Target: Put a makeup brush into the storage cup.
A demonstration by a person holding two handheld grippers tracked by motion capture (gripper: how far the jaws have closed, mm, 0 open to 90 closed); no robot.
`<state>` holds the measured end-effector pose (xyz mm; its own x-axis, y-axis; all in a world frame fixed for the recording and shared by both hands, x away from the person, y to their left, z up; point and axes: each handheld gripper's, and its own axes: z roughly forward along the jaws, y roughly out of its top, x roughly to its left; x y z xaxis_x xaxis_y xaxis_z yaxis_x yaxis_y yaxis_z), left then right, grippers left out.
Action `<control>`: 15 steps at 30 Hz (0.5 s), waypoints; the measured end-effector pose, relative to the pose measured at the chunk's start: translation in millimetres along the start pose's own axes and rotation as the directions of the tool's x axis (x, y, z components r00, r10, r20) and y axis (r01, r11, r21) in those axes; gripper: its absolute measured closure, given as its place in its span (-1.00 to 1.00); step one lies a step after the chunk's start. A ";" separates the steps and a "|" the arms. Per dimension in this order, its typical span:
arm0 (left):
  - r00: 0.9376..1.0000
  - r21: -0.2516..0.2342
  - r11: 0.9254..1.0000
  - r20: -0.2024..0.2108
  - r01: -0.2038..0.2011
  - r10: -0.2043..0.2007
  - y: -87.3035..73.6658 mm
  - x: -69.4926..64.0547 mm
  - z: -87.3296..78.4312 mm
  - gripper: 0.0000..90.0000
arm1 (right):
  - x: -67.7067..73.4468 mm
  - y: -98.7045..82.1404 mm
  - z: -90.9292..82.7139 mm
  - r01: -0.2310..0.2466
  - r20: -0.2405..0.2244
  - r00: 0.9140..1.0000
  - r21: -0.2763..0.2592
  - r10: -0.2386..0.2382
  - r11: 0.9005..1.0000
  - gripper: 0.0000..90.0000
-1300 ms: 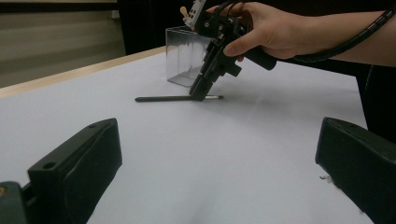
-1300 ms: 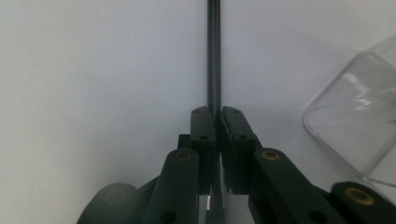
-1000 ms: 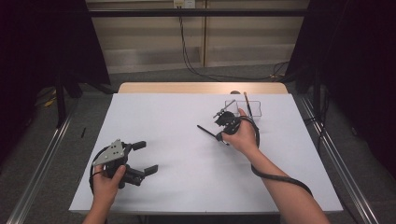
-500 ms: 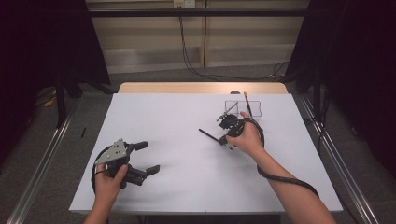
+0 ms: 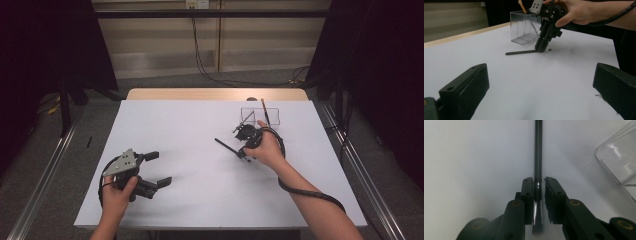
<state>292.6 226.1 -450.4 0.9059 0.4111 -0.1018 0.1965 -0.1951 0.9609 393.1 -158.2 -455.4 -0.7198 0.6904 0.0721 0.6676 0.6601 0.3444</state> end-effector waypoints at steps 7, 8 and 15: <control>1.000 -0.001 1.000 0.000 0.005 -0.005 -0.1 2.0 1.1 -0.99 | 0.4 2.8 1.0 0.032 0.006 0.999 0.018 -0.032 0.999 0.85; 1.000 -0.005 1.000 0.001 0.007 -0.007 0.6 1.8 1.1 -0.99 | -0.2 1.8 0.7 0.024 0.003 1.000 0.010 -0.024 1.000 0.88; 1.000 -0.011 1.000 -0.005 0.004 -0.004 3.2 0.1 -1.7 -0.99 | -1.2 -1.9 -1.7 0.028 -0.010 1.000 -0.006 -0.028 1.000 0.89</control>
<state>292.7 227.0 -446.9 0.9030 0.4167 -0.1045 0.1961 -0.1834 0.9633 392.4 -160.8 -454.5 -0.7400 0.6688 0.0719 0.6462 0.6771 0.3522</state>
